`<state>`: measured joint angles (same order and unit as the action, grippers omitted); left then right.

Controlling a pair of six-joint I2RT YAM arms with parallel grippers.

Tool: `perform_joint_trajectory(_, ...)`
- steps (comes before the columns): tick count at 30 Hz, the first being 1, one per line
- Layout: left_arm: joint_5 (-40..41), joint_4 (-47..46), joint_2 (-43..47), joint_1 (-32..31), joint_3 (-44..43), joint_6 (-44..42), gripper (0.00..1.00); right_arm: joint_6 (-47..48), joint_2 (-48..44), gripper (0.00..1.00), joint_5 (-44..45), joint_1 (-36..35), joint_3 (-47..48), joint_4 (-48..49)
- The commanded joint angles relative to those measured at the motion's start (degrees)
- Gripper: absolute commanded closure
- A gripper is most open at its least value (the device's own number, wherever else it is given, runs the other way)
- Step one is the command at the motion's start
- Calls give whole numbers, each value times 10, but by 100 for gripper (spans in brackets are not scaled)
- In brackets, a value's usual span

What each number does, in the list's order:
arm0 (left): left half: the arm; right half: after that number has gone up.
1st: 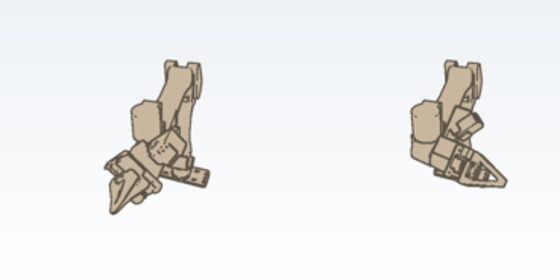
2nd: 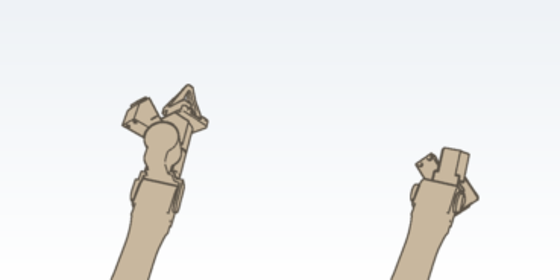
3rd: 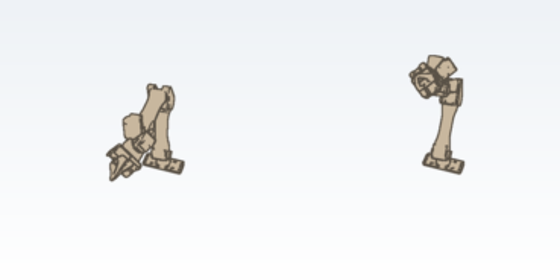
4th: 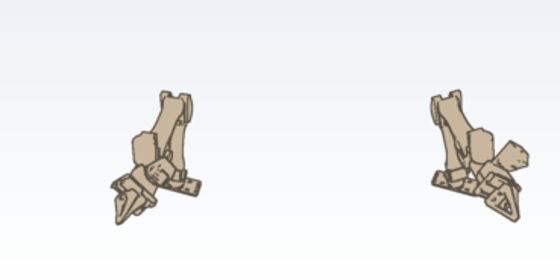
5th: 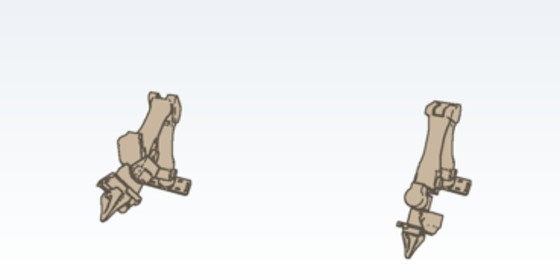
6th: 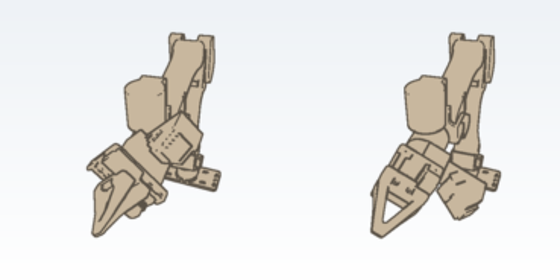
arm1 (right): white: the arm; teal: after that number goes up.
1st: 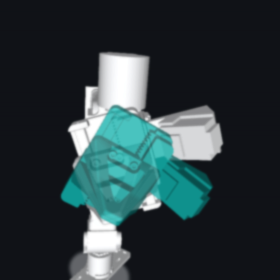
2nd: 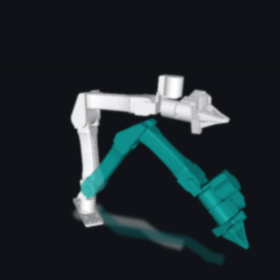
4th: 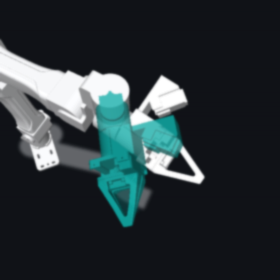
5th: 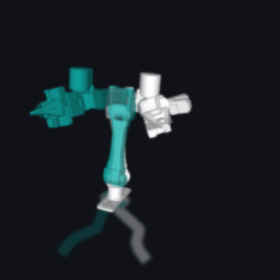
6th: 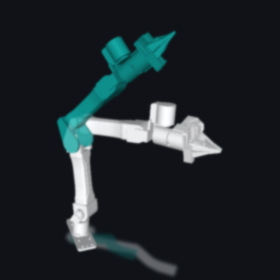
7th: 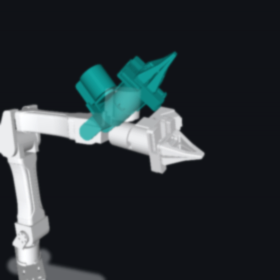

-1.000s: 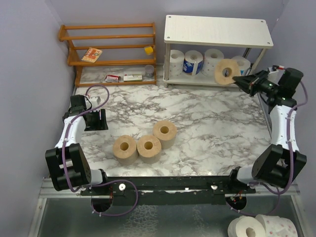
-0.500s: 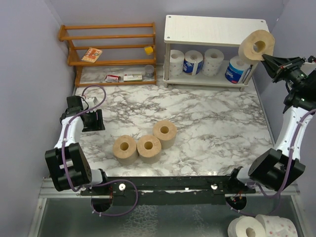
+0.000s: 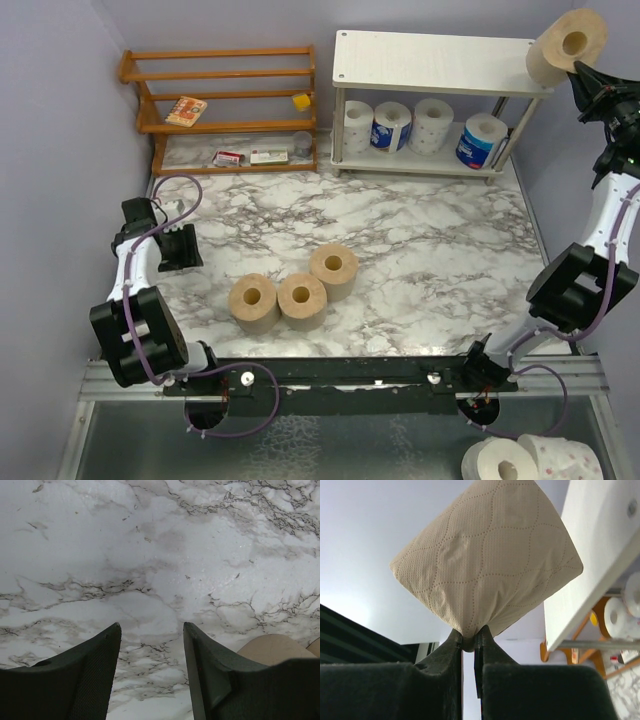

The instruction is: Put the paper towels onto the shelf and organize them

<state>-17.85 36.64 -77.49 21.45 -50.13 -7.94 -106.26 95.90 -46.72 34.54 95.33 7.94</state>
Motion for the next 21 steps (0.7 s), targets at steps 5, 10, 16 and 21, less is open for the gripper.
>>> perform_joint_trajectory(5, -29, 7, 15, 41, -11, -14, 45, 27, 82, 99, 108, -3, 93, 35)
perform_joint_trajectory(10, -30, 7, 17, 48, -11, -13, 45, 45, 113, 99, 110, -22, 106, 36)
perform_joint_trajectory(16, -32, 7, 15, 51, -12, -14, 45, 43, 128, 99, 109, -57, 114, 48)
perform_joint_trajectory(21, -31, 7, 9, 52, -12, -14, 45, 37, 141, 99, 116, -74, 124, 57)
